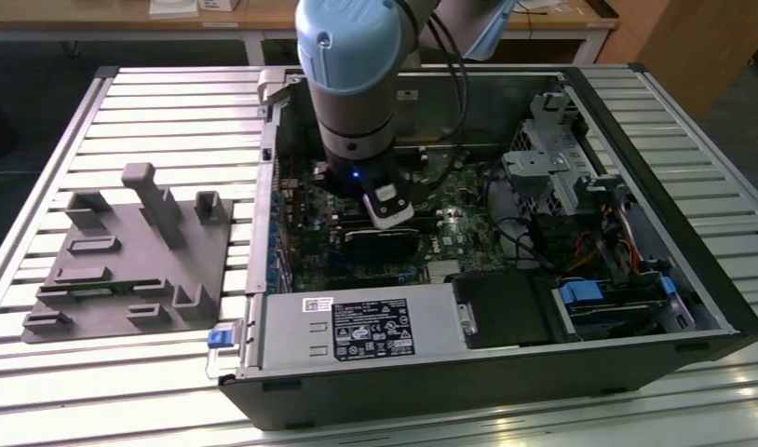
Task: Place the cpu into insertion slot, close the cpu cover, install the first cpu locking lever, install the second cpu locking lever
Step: 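Install the second cpu locking lever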
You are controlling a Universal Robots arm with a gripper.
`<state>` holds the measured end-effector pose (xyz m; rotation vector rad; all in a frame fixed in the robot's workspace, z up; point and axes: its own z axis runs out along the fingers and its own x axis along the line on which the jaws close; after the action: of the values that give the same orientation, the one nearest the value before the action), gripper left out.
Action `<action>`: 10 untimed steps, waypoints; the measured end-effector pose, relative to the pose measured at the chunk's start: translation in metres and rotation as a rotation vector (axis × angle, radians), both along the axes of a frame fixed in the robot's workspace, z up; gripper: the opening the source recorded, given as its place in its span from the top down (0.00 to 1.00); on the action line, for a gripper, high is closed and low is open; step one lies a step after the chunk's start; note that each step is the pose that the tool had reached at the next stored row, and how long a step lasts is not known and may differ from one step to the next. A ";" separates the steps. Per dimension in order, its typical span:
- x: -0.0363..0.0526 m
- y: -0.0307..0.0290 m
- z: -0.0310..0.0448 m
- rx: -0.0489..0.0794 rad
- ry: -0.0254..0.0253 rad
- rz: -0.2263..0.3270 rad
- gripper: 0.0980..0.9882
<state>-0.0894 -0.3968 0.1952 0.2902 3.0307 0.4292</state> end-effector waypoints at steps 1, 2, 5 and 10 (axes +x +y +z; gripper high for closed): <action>-0.0007 0.0002 -0.0007 0.001 0.0001 0.000 0.99; -0.0015 0.0002 -0.0015 0.001 0.0002 0.000 0.99; -0.0037 0.0005 -0.0035 0.002 0.0000 0.000 0.99; -0.0071 0.0009 -0.0050 0.002 0.0000 0.000 0.99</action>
<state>-0.0965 -0.3958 0.1902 0.2905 3.0304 0.4327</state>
